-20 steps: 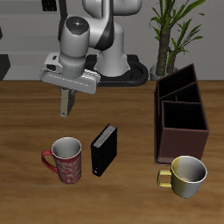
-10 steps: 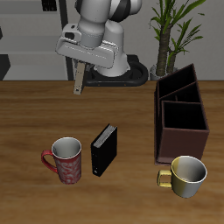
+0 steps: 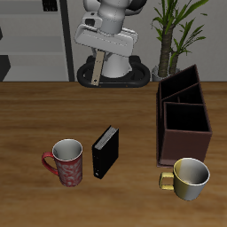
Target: Place the yellow book into the left desk caddy's left compartment
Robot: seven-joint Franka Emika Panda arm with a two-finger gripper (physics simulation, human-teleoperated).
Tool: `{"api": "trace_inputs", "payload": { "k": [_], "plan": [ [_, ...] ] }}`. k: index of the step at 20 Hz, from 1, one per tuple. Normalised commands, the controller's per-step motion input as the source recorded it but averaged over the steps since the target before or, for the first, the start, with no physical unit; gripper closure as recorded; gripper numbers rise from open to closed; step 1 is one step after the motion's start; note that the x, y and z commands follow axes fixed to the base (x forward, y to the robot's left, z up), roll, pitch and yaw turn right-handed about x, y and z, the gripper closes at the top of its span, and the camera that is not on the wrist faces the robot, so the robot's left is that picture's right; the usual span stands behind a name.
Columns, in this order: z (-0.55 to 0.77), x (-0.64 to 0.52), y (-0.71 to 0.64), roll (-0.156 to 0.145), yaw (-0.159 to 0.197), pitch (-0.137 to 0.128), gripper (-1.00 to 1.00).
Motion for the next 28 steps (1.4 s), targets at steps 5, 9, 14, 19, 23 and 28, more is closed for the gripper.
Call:
{"api": "trace_inputs", "payload": {
  "k": [5, 9, 14, 19, 23, 28],
  "plan": [
    [-0.21, 0.00, 0.32, -0.073, 0.027, 0.032, 1.00],
    [-0.20, 0.06, 0.40, -0.041, -0.010, 0.039, 1.00],
    [-0.29, 0.08, 0.49, 0.009, -0.006, 0.065, 1.00],
    [-0.16, -0.14, 0.62, 0.046, 0.008, 0.016, 1.00],
    [-0.06, -0.28, 0.83, 0.081, 0.012, -0.014, 1.00],
    [-0.10, -0.24, 0.69, 0.092, -0.001, 0.030, 1.00]
  ]
}}
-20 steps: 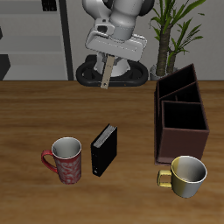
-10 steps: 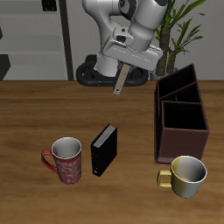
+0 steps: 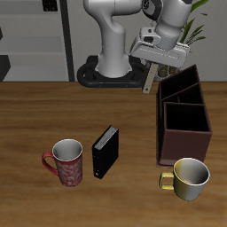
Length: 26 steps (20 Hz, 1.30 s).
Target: Place the yellow book into the left desk caddy's left compartment
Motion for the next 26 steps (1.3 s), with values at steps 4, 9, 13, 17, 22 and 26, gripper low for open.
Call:
{"api": "trace_inputs", "payload": {
  "k": [4, 9, 13, 17, 22, 26],
  "plan": [
    [-0.05, -0.16, 0.40, 0.028, 0.033, -0.009, 1.00],
    [-0.04, -0.17, 0.30, 0.029, 0.006, -0.010, 1.00],
    [-0.10, -0.14, 0.39, 0.073, 0.029, 0.015, 1.00],
    [-0.01, -0.06, 0.45, 0.097, 0.007, 0.003, 1.00],
    [0.01, -0.04, 0.40, 0.054, -0.005, -0.003, 1.00],
    [0.01, 0.05, 0.35, 0.086, 0.011, 0.005, 1.00]
  ]
}}
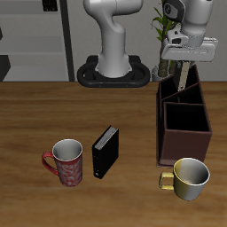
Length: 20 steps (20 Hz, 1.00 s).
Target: Place the yellow book into the left desk caddy's left compartment
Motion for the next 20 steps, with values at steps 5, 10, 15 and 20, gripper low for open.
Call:
{"api": "trace_inputs", "payload": {
  "k": [5, 10, 15, 20],
  "plan": [
    [-0.04, 0.13, 0.09, 0.005, -0.010, 0.013, 1.00],
    [-0.22, 0.15, 0.04, -0.004, -0.018, 0.063, 1.00],
    [-0.27, -0.05, 0.20, 0.051, -0.018, 0.058, 1.00],
    [-0.39, 0.08, 0.03, -0.004, -0.025, 0.091, 1.00]
  ]
}}
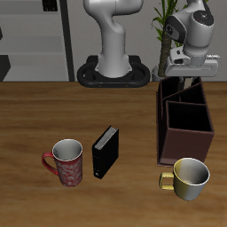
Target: Place the yellow book into the left desk caddy's left compartment
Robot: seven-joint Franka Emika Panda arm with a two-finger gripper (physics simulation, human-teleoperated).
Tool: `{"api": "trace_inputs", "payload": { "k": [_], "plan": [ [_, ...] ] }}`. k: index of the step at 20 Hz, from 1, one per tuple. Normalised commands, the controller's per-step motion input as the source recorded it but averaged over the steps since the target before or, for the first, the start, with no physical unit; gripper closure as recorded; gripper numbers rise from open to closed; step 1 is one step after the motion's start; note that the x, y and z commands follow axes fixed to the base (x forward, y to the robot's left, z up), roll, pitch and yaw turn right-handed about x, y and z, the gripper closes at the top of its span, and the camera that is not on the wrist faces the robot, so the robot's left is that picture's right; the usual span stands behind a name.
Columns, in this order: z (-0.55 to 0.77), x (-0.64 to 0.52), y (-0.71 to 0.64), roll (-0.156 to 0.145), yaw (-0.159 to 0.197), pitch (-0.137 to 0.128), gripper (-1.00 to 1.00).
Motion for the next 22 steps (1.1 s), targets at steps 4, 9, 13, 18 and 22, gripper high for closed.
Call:
{"api": "trace_inputs", "payload": {
  "k": [4, 9, 13, 18, 22],
  "plan": [
    [-0.38, 0.06, 0.03, 0.022, -0.004, 0.099, 1.00],
    [0.01, 0.03, -0.06, 0.021, 0.027, 0.016, -1.00],
    [0.12, 0.03, -0.15, -0.047, -0.019, -0.022, -1.00],
    [0.17, 0.10, -0.26, -0.034, -0.028, -0.040, -1.00],
    [0.14, 0.09, -0.30, -0.035, -0.040, -0.016, -1.00]
  ]
}}
